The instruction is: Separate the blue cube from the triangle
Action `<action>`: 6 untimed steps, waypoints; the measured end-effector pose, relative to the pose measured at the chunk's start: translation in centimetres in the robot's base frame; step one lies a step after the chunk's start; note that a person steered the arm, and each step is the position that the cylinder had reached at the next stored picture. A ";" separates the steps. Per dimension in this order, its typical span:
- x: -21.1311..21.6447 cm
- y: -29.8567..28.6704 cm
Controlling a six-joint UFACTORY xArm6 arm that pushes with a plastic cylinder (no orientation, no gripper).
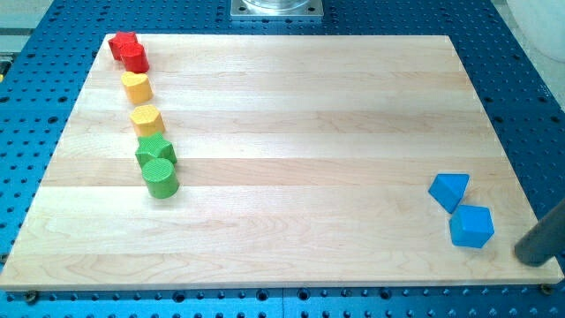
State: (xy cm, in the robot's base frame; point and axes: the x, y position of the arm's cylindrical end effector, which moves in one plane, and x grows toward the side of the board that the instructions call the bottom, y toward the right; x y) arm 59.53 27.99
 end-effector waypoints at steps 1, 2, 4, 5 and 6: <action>-3.2 -8.4; -6.1 -21.1; -2.7 -26.9; -3.7 -35.3; -11.8 -37.9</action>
